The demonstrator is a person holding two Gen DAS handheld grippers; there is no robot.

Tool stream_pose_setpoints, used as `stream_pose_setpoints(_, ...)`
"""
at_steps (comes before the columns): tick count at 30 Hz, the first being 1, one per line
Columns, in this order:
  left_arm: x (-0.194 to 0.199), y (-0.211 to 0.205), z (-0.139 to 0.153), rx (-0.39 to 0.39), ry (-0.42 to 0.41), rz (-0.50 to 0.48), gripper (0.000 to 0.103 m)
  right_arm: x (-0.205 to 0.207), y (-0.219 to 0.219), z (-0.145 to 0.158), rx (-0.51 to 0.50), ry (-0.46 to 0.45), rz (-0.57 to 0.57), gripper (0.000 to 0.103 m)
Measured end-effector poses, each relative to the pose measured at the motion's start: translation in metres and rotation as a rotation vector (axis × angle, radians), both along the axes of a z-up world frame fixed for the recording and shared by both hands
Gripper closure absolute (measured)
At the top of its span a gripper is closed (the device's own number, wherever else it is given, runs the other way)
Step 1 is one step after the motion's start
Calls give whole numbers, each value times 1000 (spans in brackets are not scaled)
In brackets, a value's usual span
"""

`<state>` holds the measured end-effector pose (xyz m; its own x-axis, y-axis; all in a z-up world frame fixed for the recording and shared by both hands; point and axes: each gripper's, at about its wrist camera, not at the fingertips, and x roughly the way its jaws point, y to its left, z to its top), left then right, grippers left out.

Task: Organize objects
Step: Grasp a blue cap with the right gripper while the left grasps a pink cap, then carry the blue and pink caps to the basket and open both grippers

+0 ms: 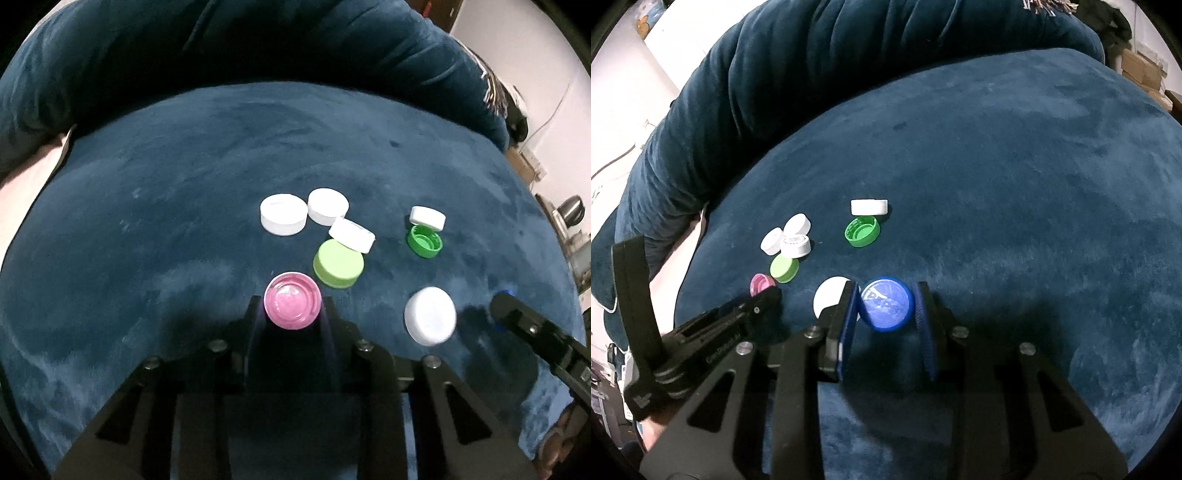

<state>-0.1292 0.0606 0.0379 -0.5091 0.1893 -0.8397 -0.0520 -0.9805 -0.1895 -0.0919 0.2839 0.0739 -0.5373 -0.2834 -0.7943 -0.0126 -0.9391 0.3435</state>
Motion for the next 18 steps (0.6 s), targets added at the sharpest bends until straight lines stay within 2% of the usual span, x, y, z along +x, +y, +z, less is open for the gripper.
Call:
stream_pose_setpoints(7,31,-16,24,-25,22,27,72,8,-14,11,-7,20,30,72)
stream_pose_setpoints(11,50,-34,40,-68,40,59,72,16,-34,20,1,36,79,72)
stream_pose_setpoints(18,81,-77,69,-83,85,136,72,29,-81,37,6,68,182,72)
